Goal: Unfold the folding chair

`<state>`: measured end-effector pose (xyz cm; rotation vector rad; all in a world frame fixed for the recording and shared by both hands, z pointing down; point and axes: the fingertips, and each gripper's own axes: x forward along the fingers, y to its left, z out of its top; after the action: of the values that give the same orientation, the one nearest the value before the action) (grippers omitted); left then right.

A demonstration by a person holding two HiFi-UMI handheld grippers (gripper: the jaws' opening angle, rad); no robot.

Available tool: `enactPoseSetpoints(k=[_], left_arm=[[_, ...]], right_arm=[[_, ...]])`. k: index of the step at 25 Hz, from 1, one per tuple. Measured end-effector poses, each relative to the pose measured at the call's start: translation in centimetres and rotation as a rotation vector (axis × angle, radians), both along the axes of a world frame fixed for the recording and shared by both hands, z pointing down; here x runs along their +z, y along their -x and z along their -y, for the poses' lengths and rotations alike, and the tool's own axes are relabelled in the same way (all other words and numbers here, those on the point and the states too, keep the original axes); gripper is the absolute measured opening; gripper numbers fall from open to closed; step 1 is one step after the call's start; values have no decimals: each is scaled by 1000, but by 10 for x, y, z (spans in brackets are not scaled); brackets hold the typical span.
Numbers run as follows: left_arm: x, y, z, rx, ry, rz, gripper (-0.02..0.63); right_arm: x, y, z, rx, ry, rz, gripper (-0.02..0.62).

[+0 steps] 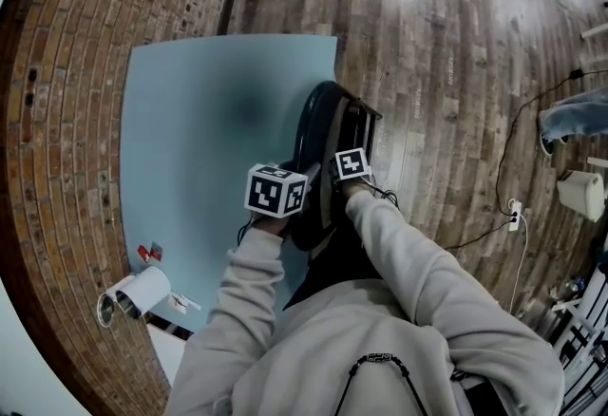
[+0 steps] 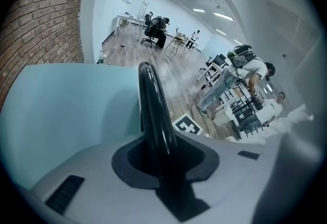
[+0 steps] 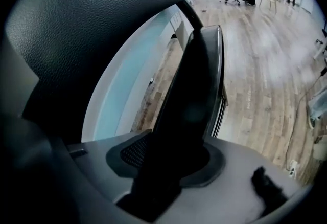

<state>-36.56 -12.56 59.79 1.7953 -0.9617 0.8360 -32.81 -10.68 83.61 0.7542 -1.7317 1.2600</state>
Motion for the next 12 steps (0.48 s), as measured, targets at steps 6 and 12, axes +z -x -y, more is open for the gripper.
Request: enactPoseSetpoints(k=[6, 12], left_arm=[[-10, -40, -6, -2, 9, -33, 107], [-25, -95, -17, 29, 27, -62, 127]], right_arm=[[-7, -35, -8, 15, 43, 10, 160], [-26, -78, -22, 69, 117, 70, 149]])
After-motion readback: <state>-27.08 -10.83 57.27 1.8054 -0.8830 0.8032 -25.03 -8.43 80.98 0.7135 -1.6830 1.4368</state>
